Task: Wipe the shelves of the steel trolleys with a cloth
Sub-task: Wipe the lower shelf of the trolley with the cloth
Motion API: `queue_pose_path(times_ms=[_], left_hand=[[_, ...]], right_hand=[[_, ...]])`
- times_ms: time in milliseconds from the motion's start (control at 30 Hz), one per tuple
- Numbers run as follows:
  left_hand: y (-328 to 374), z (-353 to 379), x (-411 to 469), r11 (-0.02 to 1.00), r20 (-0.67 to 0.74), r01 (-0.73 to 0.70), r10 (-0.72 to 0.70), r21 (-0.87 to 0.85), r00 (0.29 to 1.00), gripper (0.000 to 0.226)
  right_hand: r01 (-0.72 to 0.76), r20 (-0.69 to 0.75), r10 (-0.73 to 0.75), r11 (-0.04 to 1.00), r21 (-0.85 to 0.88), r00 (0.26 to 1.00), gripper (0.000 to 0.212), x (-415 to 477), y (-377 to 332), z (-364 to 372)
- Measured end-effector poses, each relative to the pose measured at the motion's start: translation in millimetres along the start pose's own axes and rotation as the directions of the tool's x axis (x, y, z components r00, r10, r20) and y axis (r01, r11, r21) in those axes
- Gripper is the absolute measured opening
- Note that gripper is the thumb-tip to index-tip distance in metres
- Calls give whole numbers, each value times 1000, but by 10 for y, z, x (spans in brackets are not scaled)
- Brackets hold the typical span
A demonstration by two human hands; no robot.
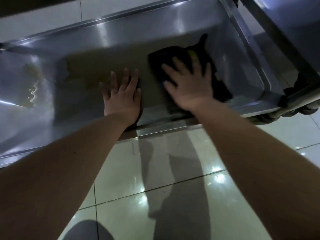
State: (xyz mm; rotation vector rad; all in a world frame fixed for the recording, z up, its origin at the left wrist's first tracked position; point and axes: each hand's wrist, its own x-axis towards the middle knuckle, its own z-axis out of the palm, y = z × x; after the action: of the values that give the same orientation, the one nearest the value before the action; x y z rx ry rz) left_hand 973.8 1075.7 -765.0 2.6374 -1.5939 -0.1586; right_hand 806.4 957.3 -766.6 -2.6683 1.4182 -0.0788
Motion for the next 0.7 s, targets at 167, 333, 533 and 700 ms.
queue_pose_path(times_ms=[167,333,533,700], left_hand=[[-8,44,10,999,-17,12,-11,29,1000,55],[12,38,-8,1000,-10,16,-16,23,1000,56],[-62,31,1,1000,8,28,-28,-14,1000,58],[-53,45,3,999,-15,4,-4,-39,1000,54]], right_hand=[[-347,35,347,938,-22,937,57,112,1000,-146],[-350,24,350,937,4,936,59,273,182,-83],[119,82,-121,992,31,989,55,290,-827,51],[-70,18,69,997,30,997,55,467,261,-90]])
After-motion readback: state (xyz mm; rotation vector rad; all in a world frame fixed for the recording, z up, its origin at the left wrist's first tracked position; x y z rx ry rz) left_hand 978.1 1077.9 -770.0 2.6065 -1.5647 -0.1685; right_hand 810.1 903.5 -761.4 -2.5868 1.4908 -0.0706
